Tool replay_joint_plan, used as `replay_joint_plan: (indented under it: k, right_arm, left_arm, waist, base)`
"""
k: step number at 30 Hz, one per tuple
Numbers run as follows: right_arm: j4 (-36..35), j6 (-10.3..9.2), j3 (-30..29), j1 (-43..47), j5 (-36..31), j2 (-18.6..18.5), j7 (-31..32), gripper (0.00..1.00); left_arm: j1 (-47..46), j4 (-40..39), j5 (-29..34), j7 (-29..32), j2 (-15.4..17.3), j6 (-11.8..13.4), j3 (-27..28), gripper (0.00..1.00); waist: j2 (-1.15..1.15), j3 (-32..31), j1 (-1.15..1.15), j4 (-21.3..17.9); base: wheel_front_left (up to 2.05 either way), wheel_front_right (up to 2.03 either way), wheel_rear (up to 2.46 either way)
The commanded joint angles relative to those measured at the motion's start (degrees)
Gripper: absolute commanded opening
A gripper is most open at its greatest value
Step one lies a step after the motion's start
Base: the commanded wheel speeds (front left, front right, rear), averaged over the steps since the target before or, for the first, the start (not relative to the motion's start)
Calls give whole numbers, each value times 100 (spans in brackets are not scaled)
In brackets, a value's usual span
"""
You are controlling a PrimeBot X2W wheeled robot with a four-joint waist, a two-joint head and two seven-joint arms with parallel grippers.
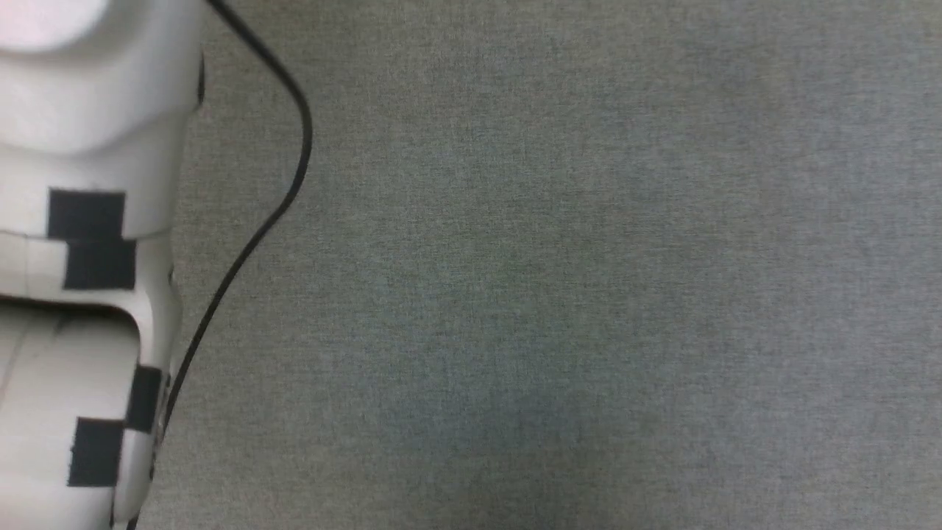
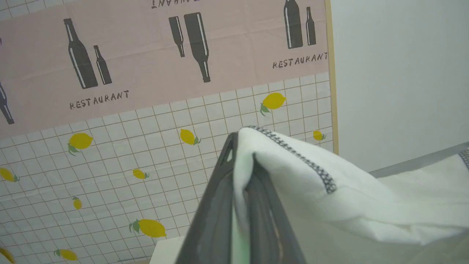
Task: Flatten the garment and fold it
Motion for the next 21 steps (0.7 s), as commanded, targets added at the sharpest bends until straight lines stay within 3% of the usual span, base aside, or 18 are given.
replay_joint_plan:
  k: [1, 6, 12, 16, 21]
  right_arm:
    - [-138, -12, 52, 217, 174, -144, -92, 0]
    - [-941, -12, 54, 935, 722, -740, -149, 0]
    - [-2349, -12, -621, 2589, 1171, -1341, 61, 0]
    - [-3181, -12, -1232, 4014, 1201, -1334, 287, 0]
    - [-3998, -12, -1855, 5623, 1074, -968, 542, 0]
  left_arm:
    - [258, -112, -25, -49, 80, -87, -66, 0]
    - [1111, -922, -95, 192, 215, -293, -319, 0]
    - [2821, -2664, -145, 760, 471, -91, -576, 0]
    - [4151, -3599, -148, 1082, 660, 177, -770, 0]
    - [5564, -4276, -129, 1256, 863, 555, -929, 0]
  waist:
    - [0, -24, -2, 42]
    - [0, -262, -2, 95]
    - [0, -649, -2, 96]
    - [0, -990, -2, 58]
    - [0, -1393, -2, -15]
  base:
    - [0, 0, 0]
    - [0, 0, 0]
    - [0, 0, 0]
    - [0, 0, 0]
    - [0, 0, 0]
